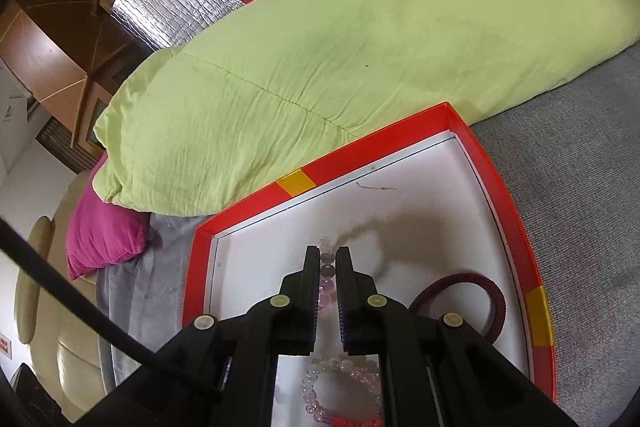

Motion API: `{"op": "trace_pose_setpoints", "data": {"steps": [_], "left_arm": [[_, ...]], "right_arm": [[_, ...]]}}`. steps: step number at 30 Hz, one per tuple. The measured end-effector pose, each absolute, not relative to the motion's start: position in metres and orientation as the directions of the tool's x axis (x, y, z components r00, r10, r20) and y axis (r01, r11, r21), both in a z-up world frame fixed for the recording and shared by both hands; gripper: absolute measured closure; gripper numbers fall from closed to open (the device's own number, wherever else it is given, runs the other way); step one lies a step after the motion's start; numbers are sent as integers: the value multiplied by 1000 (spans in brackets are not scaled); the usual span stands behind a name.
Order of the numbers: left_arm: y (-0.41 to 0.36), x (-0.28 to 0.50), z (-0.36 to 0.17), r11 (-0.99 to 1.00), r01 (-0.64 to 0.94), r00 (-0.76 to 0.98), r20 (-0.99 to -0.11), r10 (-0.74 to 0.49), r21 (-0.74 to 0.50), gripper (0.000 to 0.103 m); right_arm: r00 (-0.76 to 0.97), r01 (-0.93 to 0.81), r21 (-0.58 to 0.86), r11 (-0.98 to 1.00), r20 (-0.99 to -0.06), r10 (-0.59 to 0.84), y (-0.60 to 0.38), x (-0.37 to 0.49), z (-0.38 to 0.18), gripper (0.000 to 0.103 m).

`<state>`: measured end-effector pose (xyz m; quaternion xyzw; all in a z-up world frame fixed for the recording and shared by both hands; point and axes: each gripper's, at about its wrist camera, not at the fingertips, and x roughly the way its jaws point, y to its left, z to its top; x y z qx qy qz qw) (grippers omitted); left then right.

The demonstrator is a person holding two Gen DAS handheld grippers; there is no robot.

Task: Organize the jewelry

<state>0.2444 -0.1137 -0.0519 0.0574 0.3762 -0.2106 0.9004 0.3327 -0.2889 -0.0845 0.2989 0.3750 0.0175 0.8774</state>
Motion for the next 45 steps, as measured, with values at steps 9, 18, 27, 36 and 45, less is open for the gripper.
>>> {"op": "trace_pose_setpoints", "data": {"steps": [9,18,27,36,45], "left_arm": [[-113,244,-51,908,415,626,-708,-327,-53,93],[-113,241,-52,905,419,603,-725,-333,-68,86],[-105,232,-40,921,386,637,-706,-310,-56,33],[-89,221,-28,957,289,662,-713,-229,-38,27],[-55,186,-4,988,154,754,-647,-112,8,26]], "right_arm": [[713,199,534,822,-654,253,-292,331,-83,91],[714,200,516,833,-659,237,-292,326,-77,91],[707,206,489,848,-673,216,-296,310,-64,88],[701,236,421,876,-698,147,-298,263,-51,54],[720,232,195,953,-693,-34,-286,195,-14,52]]}}
